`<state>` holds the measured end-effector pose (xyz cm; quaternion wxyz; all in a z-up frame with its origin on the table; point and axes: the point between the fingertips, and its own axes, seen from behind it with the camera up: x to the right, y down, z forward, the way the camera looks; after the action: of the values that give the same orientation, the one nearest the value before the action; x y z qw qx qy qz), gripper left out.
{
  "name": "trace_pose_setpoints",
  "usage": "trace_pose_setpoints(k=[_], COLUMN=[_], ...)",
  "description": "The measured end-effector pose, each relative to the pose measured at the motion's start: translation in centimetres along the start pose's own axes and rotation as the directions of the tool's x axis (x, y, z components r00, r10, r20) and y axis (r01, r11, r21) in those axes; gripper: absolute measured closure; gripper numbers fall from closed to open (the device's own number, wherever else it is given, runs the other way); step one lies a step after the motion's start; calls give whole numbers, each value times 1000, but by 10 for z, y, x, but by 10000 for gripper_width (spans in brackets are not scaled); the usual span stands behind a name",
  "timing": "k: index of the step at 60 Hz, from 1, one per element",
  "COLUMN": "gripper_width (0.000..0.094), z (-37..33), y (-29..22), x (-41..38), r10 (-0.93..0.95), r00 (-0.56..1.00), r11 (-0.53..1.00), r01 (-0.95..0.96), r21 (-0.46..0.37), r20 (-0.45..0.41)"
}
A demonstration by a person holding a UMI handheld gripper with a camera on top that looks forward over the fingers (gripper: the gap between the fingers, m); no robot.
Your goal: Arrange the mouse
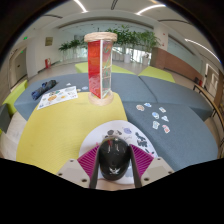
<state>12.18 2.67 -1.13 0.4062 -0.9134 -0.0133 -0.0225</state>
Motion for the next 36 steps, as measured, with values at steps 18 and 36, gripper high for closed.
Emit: trace_pose_setpoints(k=[18, 36], gripper_width=[108, 100], z=[-48, -201], y=[4, 25], x=[-4, -61], r10=[-49, -60], r00=[999, 996], r11=[998, 990], r01=[49, 67], r21=[-39, 120], r20=[-14, -65])
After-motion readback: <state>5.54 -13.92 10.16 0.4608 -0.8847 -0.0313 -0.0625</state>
